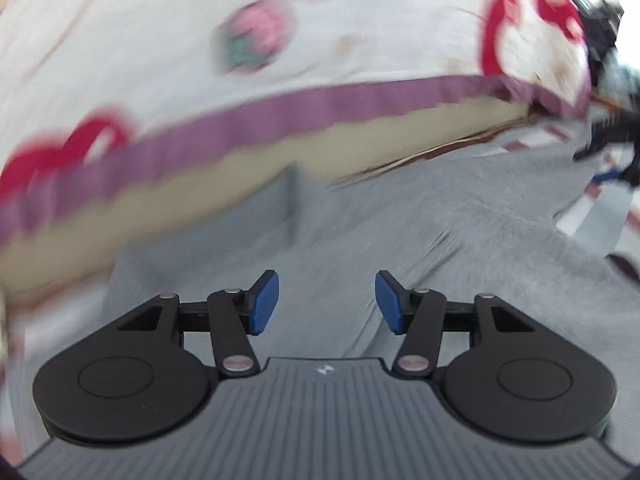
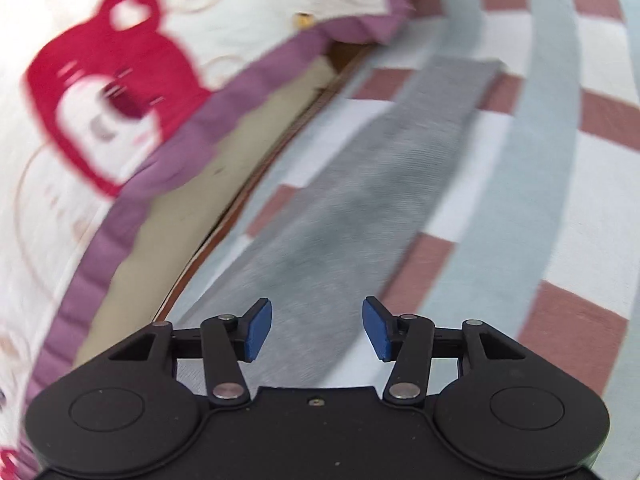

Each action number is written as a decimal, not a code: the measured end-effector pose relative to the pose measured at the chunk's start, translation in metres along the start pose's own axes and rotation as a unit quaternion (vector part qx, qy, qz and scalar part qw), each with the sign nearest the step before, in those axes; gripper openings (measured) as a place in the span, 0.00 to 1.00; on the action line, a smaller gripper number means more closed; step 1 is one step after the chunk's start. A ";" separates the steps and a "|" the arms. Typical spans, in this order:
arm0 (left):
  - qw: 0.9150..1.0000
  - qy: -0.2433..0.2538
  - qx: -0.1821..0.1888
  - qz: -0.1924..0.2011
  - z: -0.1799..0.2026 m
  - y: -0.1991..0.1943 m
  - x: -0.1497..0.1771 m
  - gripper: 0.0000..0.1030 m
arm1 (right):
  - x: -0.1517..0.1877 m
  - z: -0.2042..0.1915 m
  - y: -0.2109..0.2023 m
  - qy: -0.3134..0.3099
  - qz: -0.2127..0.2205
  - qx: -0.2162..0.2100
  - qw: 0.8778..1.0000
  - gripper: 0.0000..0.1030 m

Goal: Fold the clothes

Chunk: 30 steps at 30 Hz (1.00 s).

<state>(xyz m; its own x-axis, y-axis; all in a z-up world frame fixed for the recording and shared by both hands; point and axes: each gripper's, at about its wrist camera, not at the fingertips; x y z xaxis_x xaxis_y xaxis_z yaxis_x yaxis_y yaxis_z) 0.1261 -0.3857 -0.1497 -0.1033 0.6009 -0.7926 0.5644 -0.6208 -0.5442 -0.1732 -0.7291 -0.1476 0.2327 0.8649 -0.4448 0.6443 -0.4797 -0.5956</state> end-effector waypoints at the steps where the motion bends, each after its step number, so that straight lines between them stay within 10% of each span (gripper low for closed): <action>1: 1.000 0.027 -0.002 0.001 0.014 0.009 -0.003 0.51 | -0.002 0.005 0.002 0.006 -0.001 0.004 1.000 0.55; 2: 0.999 0.041 0.003 -0.011 0.022 0.018 -0.003 0.50 | -0.005 0.009 0.002 0.008 0.000 0.009 1.000 0.56; 4: 0.998 0.042 0.030 -0.045 0.029 0.038 -0.003 0.18 | -0.010 0.016 0.002 0.007 0.005 0.015 1.000 0.58; 6: 0.994 -0.040 0.080 -0.061 0.016 0.043 -0.002 0.00 | -0.015 0.023 0.004 0.009 0.010 0.021 1.000 0.60; 9: 0.976 -0.137 0.154 -0.073 0.005 0.046 -0.001 0.00 | -0.022 0.032 0.008 0.014 0.022 0.031 0.999 0.60; 16: 0.964 -0.154 0.182 -0.122 0.035 0.050 -0.008 0.03 | -0.032 0.040 0.012 0.020 0.032 0.036 0.999 0.60; 22: 0.974 -0.125 0.146 -0.119 0.040 0.037 -0.014 0.24 | -0.030 0.030 0.029 -0.007 0.039 0.049 0.998 0.68; 25: 0.972 -0.141 0.133 -0.130 0.029 0.034 -0.009 0.25 | -0.029 0.026 0.040 -0.008 0.041 0.046 0.998 0.09; 30: 0.972 -0.154 0.111 -0.137 0.005 0.018 0.003 0.25 | -0.029 0.008 0.025 -0.010 0.073 0.000 0.997 0.09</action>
Point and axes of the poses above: each gripper's, at about its wrist camera, not at the fingertips, and y roughly the way its jaws point, z to its right, x to its underside, and after that the axes turned 11 degrees about -x, right-handed
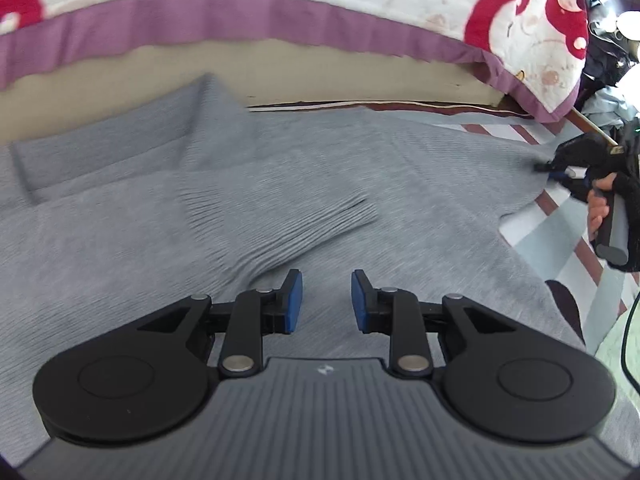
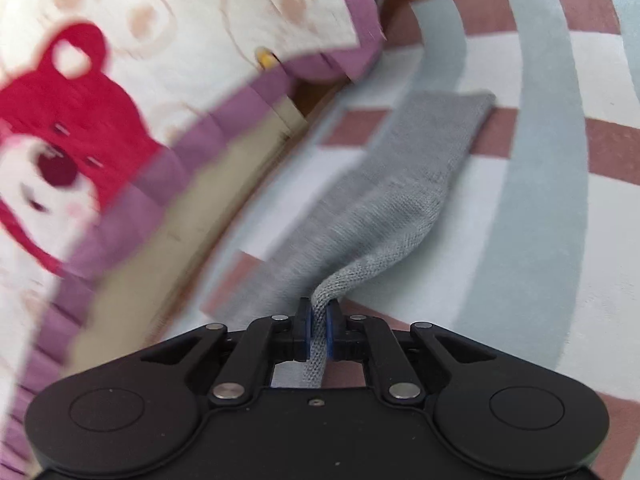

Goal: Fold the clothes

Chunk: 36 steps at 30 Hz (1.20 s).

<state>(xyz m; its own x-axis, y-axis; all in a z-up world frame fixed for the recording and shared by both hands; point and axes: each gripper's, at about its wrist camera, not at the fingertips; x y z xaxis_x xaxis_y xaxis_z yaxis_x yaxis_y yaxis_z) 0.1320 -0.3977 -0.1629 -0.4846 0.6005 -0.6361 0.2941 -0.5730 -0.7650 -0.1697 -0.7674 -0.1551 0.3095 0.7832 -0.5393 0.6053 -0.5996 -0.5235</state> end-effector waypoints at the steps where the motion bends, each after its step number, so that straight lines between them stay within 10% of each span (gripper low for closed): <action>1: 1.000 -0.001 -0.004 0.002 -0.005 -0.004 0.002 0.25 | -0.001 -0.004 -0.004 0.000 0.007 -0.011 1.000 0.09; 10: 0.998 0.004 -0.055 0.007 -0.033 -0.039 0.014 0.25 | 0.025 -0.090 -0.068 0.058 0.003 -0.254 0.965 0.09; 17: 0.996 -0.028 -0.080 0.013 -0.057 -0.067 0.028 0.29 | 0.145 -0.184 -0.080 -0.163 -0.178 -0.336 0.910 0.09; 22: 0.996 -0.016 -0.090 0.020 -0.050 -0.068 0.046 0.29 | 0.258 -0.215 -0.095 -0.506 -0.245 -0.222 0.797 0.13; 25: 0.994 0.012 -0.095 0.046 -0.040 -0.071 0.047 0.33 | 0.278 -0.206 -0.112 -0.603 -0.205 -0.188 0.748 0.50; 30: 0.992 0.037 -0.070 0.094 -0.019 -0.079 0.040 0.41 | 0.251 -0.169 -0.113 -0.612 -0.183 -0.136 0.757 0.55; 36: 0.971 0.171 -0.097 0.135 0.059 -0.069 0.035 0.63 | 0.201 -0.126 -0.075 -0.502 -0.168 -0.056 0.846 0.55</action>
<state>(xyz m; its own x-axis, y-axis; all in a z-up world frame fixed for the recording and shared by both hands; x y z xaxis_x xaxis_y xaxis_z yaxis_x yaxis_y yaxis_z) 0.0459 -0.3702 -0.1263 -0.0765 0.6121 -0.7871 0.5380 -0.6393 -0.5494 -0.0603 -0.5445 -0.1416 -0.6399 0.3381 -0.6900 0.6182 -0.3069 -0.7237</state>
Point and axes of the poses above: each gripper's, at about its wrist camera, not at the fingertips, and y roughly the way its jaws point, z to its right, x to its underside, and after that the axes turned 11 degrees about -x, right-handed
